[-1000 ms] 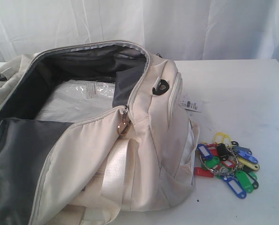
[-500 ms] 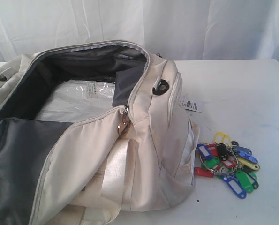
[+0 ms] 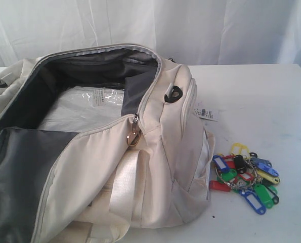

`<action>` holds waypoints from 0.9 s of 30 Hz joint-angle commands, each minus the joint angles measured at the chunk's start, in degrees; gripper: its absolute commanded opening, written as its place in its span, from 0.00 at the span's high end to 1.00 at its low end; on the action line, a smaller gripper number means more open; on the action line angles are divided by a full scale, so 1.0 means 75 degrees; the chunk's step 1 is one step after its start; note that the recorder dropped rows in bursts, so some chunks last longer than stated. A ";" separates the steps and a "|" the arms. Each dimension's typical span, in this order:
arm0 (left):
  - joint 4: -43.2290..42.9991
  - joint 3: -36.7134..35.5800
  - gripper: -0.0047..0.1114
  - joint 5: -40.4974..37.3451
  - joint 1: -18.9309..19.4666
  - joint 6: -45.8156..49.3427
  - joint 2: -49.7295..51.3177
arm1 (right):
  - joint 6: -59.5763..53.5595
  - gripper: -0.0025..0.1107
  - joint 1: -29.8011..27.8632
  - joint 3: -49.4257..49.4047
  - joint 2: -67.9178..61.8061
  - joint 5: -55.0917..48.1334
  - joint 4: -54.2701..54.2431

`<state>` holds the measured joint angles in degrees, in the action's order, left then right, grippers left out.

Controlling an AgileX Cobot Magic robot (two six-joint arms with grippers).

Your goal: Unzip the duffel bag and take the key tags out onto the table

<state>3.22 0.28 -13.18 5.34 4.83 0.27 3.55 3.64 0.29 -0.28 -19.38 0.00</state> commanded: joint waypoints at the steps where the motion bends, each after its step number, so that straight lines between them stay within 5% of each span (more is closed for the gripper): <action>1: 0.0016 -0.0038 0.95 -0.0016 -0.0040 -0.0006 -0.0036 | -0.0048 0.95 0.0040 -0.0039 0.0038 0.0024 0.0000; 27: 0.0016 -0.0038 0.95 -0.0016 -0.0040 -0.0006 -0.0036 | -0.0102 0.95 0.0040 -0.0039 0.0038 0.0012 0.0000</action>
